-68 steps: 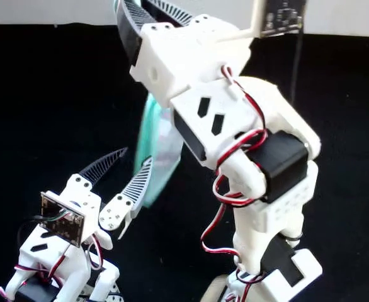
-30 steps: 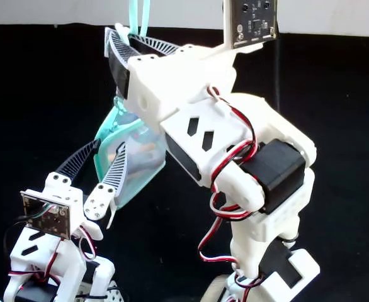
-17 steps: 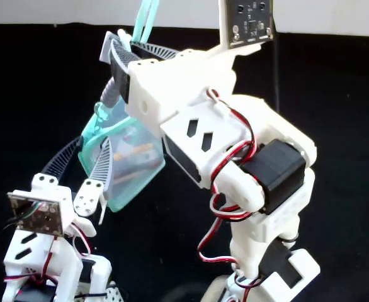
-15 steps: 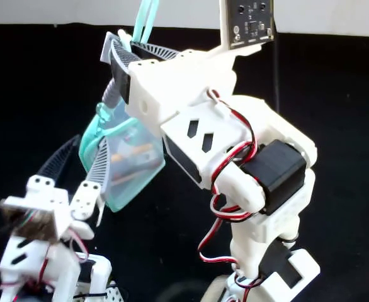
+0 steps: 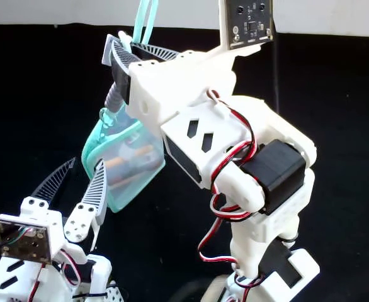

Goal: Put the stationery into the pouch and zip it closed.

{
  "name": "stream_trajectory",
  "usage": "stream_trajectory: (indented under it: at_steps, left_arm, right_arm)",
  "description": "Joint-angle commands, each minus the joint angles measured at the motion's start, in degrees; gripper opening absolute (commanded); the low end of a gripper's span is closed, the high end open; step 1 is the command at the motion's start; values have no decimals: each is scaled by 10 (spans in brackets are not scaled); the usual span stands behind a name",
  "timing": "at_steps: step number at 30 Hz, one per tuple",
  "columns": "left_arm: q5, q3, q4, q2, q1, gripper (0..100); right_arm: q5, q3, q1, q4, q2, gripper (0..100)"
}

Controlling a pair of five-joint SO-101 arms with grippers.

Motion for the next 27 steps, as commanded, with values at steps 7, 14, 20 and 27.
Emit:
stream_trajectory:
  at_steps: [7, 14, 20, 27]
  left_arm:
    - [-4, 57, -67, 3, -7, 168]
    - [-49, 110, -120, 6, -7, 168]
    - [-62, 118, -121, 3, -4, 168]
    - [-62, 118, -119, 3, 2, 111]
  right_arm:
    - [-4, -18, -4, 11, -5, 6]
    - [-4, -18, -4, 14, -5, 6]
    - [-4, -18, -4, 14, -5, 6]
    - [-4, -18, -4, 14, -5, 6]
